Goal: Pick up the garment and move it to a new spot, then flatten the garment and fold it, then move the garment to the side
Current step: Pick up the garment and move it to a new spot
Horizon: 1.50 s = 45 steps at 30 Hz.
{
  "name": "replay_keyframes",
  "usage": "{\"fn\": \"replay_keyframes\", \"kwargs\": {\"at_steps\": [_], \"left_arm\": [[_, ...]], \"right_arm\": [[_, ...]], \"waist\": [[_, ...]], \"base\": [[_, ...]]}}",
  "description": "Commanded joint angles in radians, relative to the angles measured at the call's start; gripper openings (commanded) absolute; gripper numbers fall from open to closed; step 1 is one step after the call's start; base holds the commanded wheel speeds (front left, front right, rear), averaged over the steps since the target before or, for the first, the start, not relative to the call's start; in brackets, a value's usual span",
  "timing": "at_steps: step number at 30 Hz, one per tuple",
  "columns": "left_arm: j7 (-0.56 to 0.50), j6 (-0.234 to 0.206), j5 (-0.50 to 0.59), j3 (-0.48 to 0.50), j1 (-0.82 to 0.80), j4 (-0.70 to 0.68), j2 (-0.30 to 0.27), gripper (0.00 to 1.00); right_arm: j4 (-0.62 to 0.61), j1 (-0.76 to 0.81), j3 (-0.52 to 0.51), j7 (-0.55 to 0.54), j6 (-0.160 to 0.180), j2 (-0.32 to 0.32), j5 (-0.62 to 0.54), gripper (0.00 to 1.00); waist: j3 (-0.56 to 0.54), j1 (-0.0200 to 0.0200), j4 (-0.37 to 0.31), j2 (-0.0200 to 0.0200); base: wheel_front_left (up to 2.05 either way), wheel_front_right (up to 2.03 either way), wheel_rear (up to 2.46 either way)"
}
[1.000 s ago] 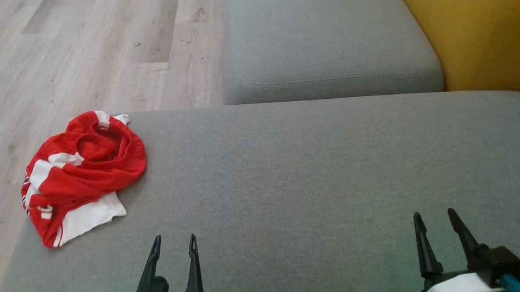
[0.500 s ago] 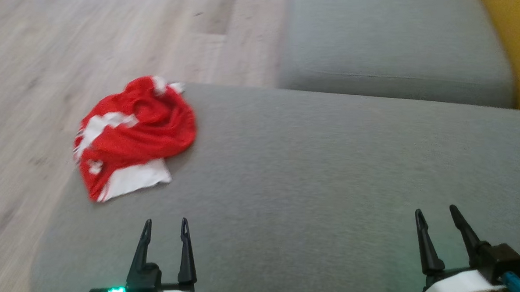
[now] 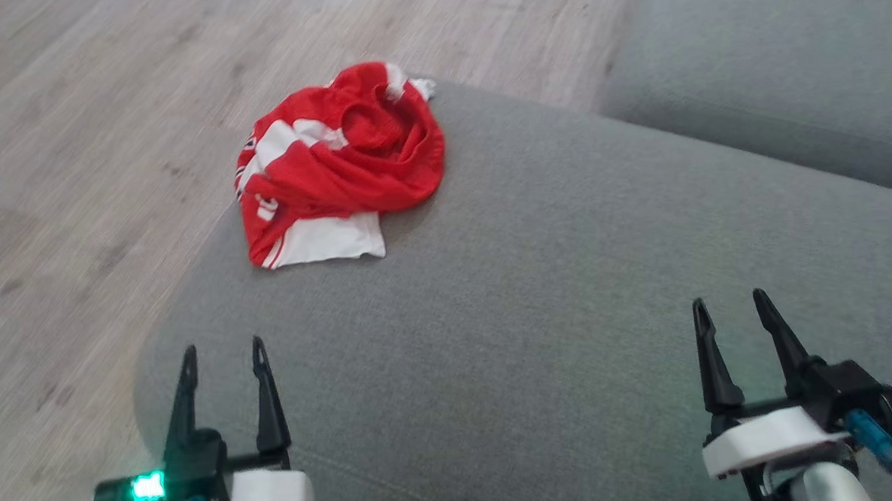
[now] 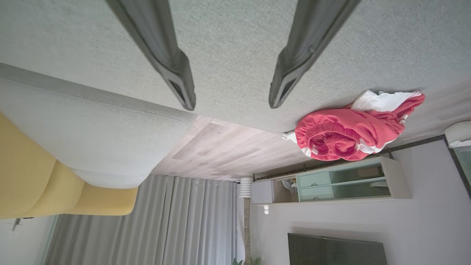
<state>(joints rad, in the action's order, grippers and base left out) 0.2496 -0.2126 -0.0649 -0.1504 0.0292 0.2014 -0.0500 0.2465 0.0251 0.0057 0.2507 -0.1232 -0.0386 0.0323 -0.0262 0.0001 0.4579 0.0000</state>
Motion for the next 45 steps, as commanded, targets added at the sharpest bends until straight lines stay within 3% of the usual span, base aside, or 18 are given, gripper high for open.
{"fn": "replay_keyframes", "kwargs": {"at_steps": [1, 7, 13, 14, 17, 21, 26, 32, 40, 45], "left_arm": [[0.012, -0.008, 0.018, 0.041, -0.058, -0.050, 0.000, 1.00], [0.012, 0.006, 0.062, 0.036, -0.141, -0.129, -0.032, 1.00], [0.012, 0.085, 0.049, 0.027, -0.323, -0.120, -0.083, 1.00], [0.012, 0.128, 0.043, 0.021, -0.427, -0.069, -0.105, 1.00], [0.012, 0.186, 0.034, 0.009, -0.602, 0.044, -0.128, 1.00], [-0.027, 0.249, 0.009, 0.005, -0.812, 0.232, -0.139, 1.00], [-0.177, 0.301, -0.038, 0.002, -1.018, 0.519, -0.137, 1.00], [-0.303, 0.332, -0.086, -0.008, -1.165, 0.807, -0.150, 1.00], [-0.329, 0.341, -0.122, -0.029, -1.223, 0.992, -0.173, 1.00], [-0.308, 0.273, -0.077, -0.066, -1.222, 1.044, -0.214, 1.00]], "right_arm": [[-0.023, -0.044, 0.031, 0.011, -0.008, -0.012, -0.013, 1.00], [-0.022, -0.052, 0.022, 0.011, -0.008, -0.012, -0.052, 1.00], [-0.038, -0.030, -0.015, 0.011, -0.008, -0.012, -0.100, 1.00], [-0.055, -0.025, -0.036, 0.011, -0.008, -0.012, -0.129, 1.00], [-0.081, -0.029, -0.054, 0.011, -0.008, -0.023, -0.171, 1.00], [-0.098, -0.058, -0.049, 0.011, -0.008, -0.072, -0.191, 1.00], [-0.113, -0.080, -0.048, 0.011, -0.008, -0.133, -0.201, 1.00], [-0.124, -0.087, -0.049, 0.011, -0.008, -0.184, -0.205, 1.00], [-0.160, -0.085, -0.079, 0.011, -0.008, -0.225, -0.204, 1.00], [-0.170, -0.101, -0.079, 0.011, -0.008, -0.234, -0.207, 1.00]], "waist": [[0.025, -0.0001, 0.023, 0.0000], [0.064, -0.0001, 0.054, 0.0000], [0.095, -0.0001, 0.077, 0.0000], [0.125, -0.0001, 0.080, 0.0000], [0.174, -0.0001, 0.065, 0.0000], [0.240, -0.0001, 0.017, 0.0000], [0.309, -0.0001, -0.041, 0.0000], [0.375, -0.0001, -0.113, 0.0000], [0.464, -0.0001, -0.167, 0.0000], [0.495, -0.0001, -0.178, 0.0000]], "base": [[0.00, 0.00, 0.00], [0.00, 0.00, 0.00], [0.00, 0.00, 0.00], [0.00, 0.00, 0.00], [0.00, 0.00, 0.00], [0.00, 0.00, 0.00], [0.00, 0.00, 0.00], [0.00, 0.00, 0.00], [0.00, 0.00, 0.00], [0.00, 0.00, 0.00]]}}
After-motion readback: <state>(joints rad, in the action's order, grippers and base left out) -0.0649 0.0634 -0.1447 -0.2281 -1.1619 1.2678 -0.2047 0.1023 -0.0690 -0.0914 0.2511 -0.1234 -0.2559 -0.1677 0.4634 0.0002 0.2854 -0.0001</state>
